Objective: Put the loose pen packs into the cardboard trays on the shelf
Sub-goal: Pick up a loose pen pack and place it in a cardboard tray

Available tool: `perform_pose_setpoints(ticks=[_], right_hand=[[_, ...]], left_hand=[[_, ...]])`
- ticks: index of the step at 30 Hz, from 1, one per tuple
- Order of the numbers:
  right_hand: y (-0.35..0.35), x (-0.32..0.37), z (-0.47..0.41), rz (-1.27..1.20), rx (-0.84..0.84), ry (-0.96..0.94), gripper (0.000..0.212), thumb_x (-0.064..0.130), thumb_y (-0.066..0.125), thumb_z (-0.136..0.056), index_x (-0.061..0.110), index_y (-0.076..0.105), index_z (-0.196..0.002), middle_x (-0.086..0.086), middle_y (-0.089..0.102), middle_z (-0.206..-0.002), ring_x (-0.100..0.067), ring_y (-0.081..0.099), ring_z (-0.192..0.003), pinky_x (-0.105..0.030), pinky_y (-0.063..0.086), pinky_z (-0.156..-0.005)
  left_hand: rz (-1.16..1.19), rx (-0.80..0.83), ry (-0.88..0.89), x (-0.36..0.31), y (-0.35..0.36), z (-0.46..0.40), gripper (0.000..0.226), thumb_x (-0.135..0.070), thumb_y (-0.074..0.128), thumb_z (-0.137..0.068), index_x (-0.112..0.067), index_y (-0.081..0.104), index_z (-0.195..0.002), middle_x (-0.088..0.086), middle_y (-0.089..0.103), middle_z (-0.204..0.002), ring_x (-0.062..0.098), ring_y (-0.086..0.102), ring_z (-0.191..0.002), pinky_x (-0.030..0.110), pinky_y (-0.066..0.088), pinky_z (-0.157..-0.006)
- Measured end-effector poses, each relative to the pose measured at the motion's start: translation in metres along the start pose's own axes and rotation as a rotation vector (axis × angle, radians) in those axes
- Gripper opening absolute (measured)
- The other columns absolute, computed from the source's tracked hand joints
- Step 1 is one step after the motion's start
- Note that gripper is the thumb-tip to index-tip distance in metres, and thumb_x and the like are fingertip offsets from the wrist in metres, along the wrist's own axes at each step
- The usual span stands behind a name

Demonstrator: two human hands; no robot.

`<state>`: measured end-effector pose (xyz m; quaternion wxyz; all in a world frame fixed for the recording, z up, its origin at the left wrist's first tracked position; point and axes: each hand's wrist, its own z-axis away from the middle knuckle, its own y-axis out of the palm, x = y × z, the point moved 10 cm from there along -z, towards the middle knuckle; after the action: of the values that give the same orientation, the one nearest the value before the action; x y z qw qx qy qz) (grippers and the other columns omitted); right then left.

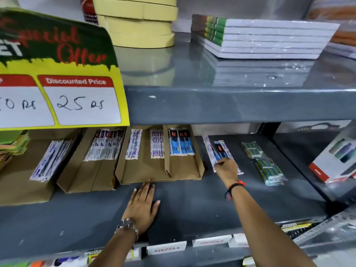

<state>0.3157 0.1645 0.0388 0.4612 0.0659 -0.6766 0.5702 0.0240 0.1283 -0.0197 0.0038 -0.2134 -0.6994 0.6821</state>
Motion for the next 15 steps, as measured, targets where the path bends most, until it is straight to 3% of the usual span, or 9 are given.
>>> perform_pose_setpoints(ticks=[3, 6, 8, 11, 12, 14, 15], right_hand=[[-0.038, 0.018, -0.006, -0.016, -0.102, -0.078, 0.027, -0.002, 0.049, -0.081, -0.001, 0.070, -0.098, -0.025, 0.071, -0.106, -0.038, 0.063, -0.106, -0.032, 0.048, -0.082], [-0.053, 0.054, -0.003, 0.016, 0.005, -0.301, 0.018, 0.003, 0.056, -0.084, 0.000, 0.069, -0.096, -0.019, 0.073, -0.104, -0.028, 0.066, -0.098, -0.023, 0.040, -0.067], [-0.041, 0.078, 0.010, 0.065, 0.207, -0.444, 0.016, 0.003, 0.058, -0.086, -0.001, 0.069, -0.096, -0.017, 0.072, -0.097, -0.017, 0.062, -0.088, -0.017, 0.037, -0.061], [-0.020, 0.099, 0.031, 0.086, 0.422, -0.544, 0.015, 0.001, 0.056, -0.088, -0.003, 0.068, -0.097, -0.010, 0.064, -0.082, -0.015, 0.055, -0.080, -0.023, 0.039, -0.073], [-0.014, 0.104, 0.035, 0.073, 0.457, -0.553, 0.015, 0.001, 0.056, -0.088, -0.003, 0.068, -0.097, -0.008, 0.063, -0.081, -0.015, 0.055, -0.079, -0.024, 0.040, -0.075], [-0.006, 0.111, 0.039, 0.041, 0.503, -0.559, 0.015, 0.002, 0.057, -0.089, -0.002, 0.068, -0.098, -0.003, 0.063, -0.080, -0.016, 0.055, -0.079, -0.027, 0.041, -0.077], [-0.002, 0.113, 0.040, 0.027, 0.524, -0.559, 0.015, 0.003, 0.057, -0.089, -0.001, 0.068, -0.099, 0.001, 0.063, -0.077, -0.015, 0.055, -0.079, -0.027, 0.042, -0.077]], left_hand=[[0.006, 0.054, -0.008, 0.002, 0.004, -0.001, 0.056, -0.038, 0.027, -0.094, -0.015, 0.006, -0.142, 0.004, -0.003, -0.155, 0.016, 0.001, -0.142, 0.034, -0.005, -0.116], [0.229, -0.013, -0.028, -0.001, -0.017, -0.010, 0.060, -0.034, 0.038, -0.093, -0.013, 0.009, -0.141, 0.009, 0.006, -0.155, 0.020, 0.007, -0.142, 0.038, 0.001, -0.117], [0.595, -0.151, -0.125, 0.004, -0.051, -0.017, 0.058, -0.028, 0.047, -0.091, -0.011, 0.019, -0.139, 0.012, 0.026, -0.149, 0.023, 0.026, -0.137, 0.036, 0.019, -0.114], [1.090, -0.152, -0.230, 0.005, -0.083, -0.032, 0.051, -0.049, 0.053, -0.082, -0.018, 0.045, -0.121, 0.006, 0.061, -0.111, 0.015, 0.059, -0.103, 0.025, 0.038, -0.092], [1.131, -0.120, -0.222, 0.003, -0.089, -0.036, 0.042, -0.052, 0.052, -0.081, -0.020, 0.052, -0.109, 0.002, 0.065, -0.095, 0.006, 0.065, -0.086, 0.017, 0.041, -0.084], [1.061, -0.099, -0.208, 0.003, -0.097, -0.041, 0.019, -0.034, 0.046, -0.090, -0.020, 0.057, -0.085, 0.000, 0.066, -0.076, -0.008, 0.064, -0.060, 0.006, 0.042, -0.071], [1.020, -0.132, -0.210, 0.008, -0.102, -0.042, 0.021, -0.025, 0.044, -0.092, -0.019, 0.056, -0.076, 0.000, 0.067, -0.070, -0.008, 0.063, -0.055, 0.002, 0.042, -0.066]])
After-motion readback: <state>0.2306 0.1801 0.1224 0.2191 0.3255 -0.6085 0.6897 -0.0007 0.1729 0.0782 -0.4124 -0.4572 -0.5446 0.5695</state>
